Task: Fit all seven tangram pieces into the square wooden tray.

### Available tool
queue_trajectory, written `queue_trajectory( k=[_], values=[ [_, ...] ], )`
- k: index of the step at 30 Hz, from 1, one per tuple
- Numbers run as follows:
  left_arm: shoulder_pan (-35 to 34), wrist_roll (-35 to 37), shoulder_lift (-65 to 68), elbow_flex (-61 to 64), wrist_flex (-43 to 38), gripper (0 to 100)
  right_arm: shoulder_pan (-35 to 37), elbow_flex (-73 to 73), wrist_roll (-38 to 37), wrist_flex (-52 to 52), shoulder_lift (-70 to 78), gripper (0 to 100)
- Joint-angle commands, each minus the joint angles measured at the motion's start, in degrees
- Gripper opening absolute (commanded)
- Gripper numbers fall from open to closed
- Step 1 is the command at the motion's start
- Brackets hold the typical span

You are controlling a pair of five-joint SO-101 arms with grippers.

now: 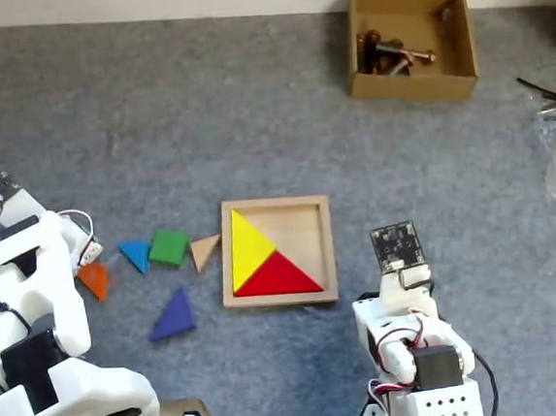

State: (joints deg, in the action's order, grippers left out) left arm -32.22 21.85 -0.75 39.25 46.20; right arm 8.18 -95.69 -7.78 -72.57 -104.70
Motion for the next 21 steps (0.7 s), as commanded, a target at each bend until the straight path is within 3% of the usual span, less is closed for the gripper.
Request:
queue_trajectory(
  k=[1, 6, 13, 21],
  values=[
    [0.75, -2.29, -0.57, -4.88, 0.79, 1, 0.57, -6.73, 0.44, 1.01, -0.48, 0.5],
    [0.75, -3.43, -0.57, -10.15, 4.57, 1, 0.57, -6.73, 0.44, 1.01, -0.48, 0.5],
    [0.84, -23.56, -0.57, -15.96, 5.27, 1, 0.57, -6.73, 0.44, 1.01, -0.48, 0.5],
    [6.11, -36.31, -0.57, -19.12, 5.54, 1, 0.57, -6.73, 0.44, 1.01, -0.48, 0.5]
  ],
)
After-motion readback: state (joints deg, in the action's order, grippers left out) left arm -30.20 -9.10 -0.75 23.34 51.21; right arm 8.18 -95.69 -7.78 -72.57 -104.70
